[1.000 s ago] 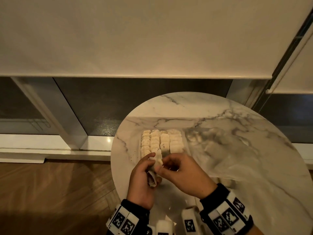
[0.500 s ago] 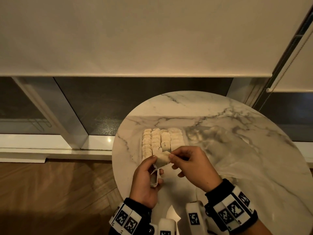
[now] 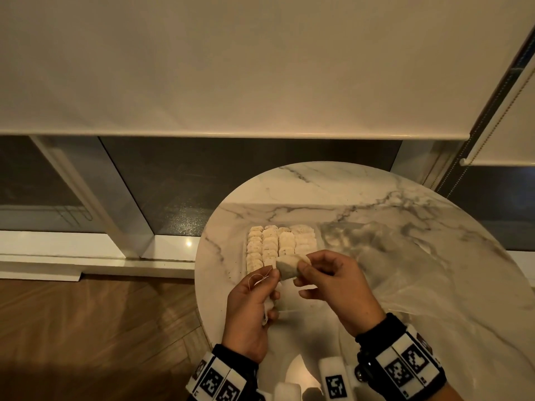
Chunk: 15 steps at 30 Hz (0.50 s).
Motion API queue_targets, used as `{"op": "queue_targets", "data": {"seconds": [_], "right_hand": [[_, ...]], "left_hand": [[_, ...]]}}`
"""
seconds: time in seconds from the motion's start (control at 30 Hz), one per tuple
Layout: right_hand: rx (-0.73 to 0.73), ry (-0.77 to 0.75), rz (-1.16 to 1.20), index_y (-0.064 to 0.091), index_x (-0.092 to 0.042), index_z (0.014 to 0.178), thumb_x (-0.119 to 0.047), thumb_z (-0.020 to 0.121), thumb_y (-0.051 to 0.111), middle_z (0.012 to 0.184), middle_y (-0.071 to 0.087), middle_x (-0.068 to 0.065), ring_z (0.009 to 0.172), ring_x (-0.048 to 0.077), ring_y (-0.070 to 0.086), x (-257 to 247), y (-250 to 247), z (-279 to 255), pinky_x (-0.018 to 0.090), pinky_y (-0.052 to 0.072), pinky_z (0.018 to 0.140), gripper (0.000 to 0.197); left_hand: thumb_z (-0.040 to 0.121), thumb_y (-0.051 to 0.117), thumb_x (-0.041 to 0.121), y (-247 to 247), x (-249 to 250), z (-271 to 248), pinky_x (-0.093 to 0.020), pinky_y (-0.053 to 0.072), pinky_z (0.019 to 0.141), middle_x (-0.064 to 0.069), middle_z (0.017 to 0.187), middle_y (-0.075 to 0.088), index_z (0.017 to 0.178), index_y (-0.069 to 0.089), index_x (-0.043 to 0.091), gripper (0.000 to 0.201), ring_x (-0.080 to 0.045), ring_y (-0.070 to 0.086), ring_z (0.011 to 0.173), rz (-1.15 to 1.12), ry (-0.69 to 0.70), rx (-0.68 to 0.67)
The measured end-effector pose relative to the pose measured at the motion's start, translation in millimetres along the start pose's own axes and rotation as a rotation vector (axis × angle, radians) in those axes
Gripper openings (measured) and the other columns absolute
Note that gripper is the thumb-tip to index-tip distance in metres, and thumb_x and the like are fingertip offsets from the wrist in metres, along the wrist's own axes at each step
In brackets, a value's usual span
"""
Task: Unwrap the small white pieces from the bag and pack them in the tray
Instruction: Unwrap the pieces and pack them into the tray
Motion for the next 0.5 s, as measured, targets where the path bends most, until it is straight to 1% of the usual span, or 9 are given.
{"op": "queue_targets", "data": {"seconds": [0.07,0.13,0.17,0.23,0.27,0.3,0.33,0.4,0.5], "right_hand": [[-0.027,0.047,0.054,0.068,-0.002,0.097,-0.007,0.092,0.068,0.084,0.074,0.017,0.076,0.027,0.072,4.3,1.4,-0.1,0.036,0.058,0.064,0.007],[-0.041,0.053,-0.014,0.070,-0.008,0.100,-0.011,0.092,0.070,0.088,0.074,0.015,0.081,0.026,0.073,6.3,1.6,0.4,0.037,0.060,0.065,0.009],[-0.034,0.014,-0.084,0.071,-0.014,0.101,-0.015,0.091,0.071,0.090,0.075,0.011,0.083,0.023,0.073,5.1,0.4,1.5,0.037,0.061,0.065,0.011],[-0.012,-0.128,-0.258,0.072,-0.027,0.102,-0.023,0.088,0.075,0.094,0.074,-0.001,0.085,0.013,0.071,-1.1,-1.2,3.4,0.028,0.059,0.066,0.015],[-0.015,-0.199,-0.323,0.072,-0.029,0.102,-0.025,0.088,0.075,0.094,0.073,-0.005,0.084,0.009,0.070,-4.1,0.6,3.1,0.022,0.057,0.067,0.015],[-0.031,-0.256,-0.363,0.072,-0.028,0.102,-0.025,0.089,0.074,0.092,0.073,-0.006,0.082,0.006,0.069,-7.7,3.9,2.1,0.017,0.054,0.067,0.014],[-0.047,-0.291,-0.371,0.073,-0.025,0.101,-0.022,0.089,0.073,0.088,0.074,-0.006,0.079,0.006,0.068,-10.0,7.7,1.6,0.015,0.051,0.066,0.011],[-0.059,-0.307,-0.352,0.074,-0.018,0.092,-0.017,0.090,0.072,0.081,0.074,-0.003,0.073,0.009,0.068,-9.0,11.0,2.3,0.016,0.051,0.065,0.003],[-0.063,-0.299,-0.336,0.076,-0.017,0.085,-0.014,0.089,0.073,0.077,0.074,-0.002,0.071,0.012,0.068,-6.1,9.0,2.0,0.019,0.053,0.066,0.006]], "left_hand": [[0.085,0.074,0.010,1.3,6.2,-0.8,-0.020,0.033,0.040,-0.003,0.074,0.064,0.099,0.073,0.011,0.014,-0.010,0.053,0.060,0.061,0.065,0.014],[0.088,0.072,0.011,3.1,16.9,-1.3,-0.022,0.039,0.045,0.000,0.079,0.069,0.099,0.076,0.014,0.012,-0.008,0.056,0.063,0.153,0.156,0.004],[0.089,0.072,0.013,4.5,22.3,-1.3,-0.023,0.044,0.049,0.002,0.083,0.072,0.098,0.077,0.018,0.011,-0.007,0.059,0.066,0.222,0.212,-0.011],[0.089,0.072,0.017,7.1,32.7,-0.3,-0.028,0.052,0.066,0.007,0.092,0.076,0.098,0.078,0.023,0.012,-0.005,0.066,0.077,0.401,0.335,-0.035],[0.089,0.073,0.017,8.7,36.6,-0.7,-0.030,0.054,0.074,0.009,0.094,0.076,0.098,0.078,0.024,0.012,-0.005,0.068,0.084,0.483,0.387,-0.050],[0.089,0.073,0.015,11.4,39.7,-1.2,-0.031,0.055,0.080,0.010,0.094,0.076,0.097,0.078,0.024,0.013,-0.006,0.069,0.089,0.539,0.431,-0.069],[0.088,0.074,0.012,13.6,41.8,-1.3,-0.033,0.056,0.083,0.009,0.093,0.077,0.096,0.079,0.024,0.015,-0.007,0.070,0.092,0.572,0.466,-0.089],[0.087,0.074,0.008,15.8,40.7,-1.0,-0.034,0.056,0.081,0.008,0.091,0.077,0.093,0.079,0.024,0.018,-0.011,0.070,0.091,0.607,0.489,-0.115],[0.088,0.073,0.012,13.3,35.1,-0.4,-0.033,0.055,0.076,0.008,0.092,0.076,0.095,0.078,0.024,0.015,-0.009,0.069,0.087,0.599,0.468,-0.119]]}}
Point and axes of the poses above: each hand's wrist, its own z-axis towards the middle knuckle, its own y-axis out of the palm, x = y × z, the point moved 6 cm from there along z, towards the middle knuckle
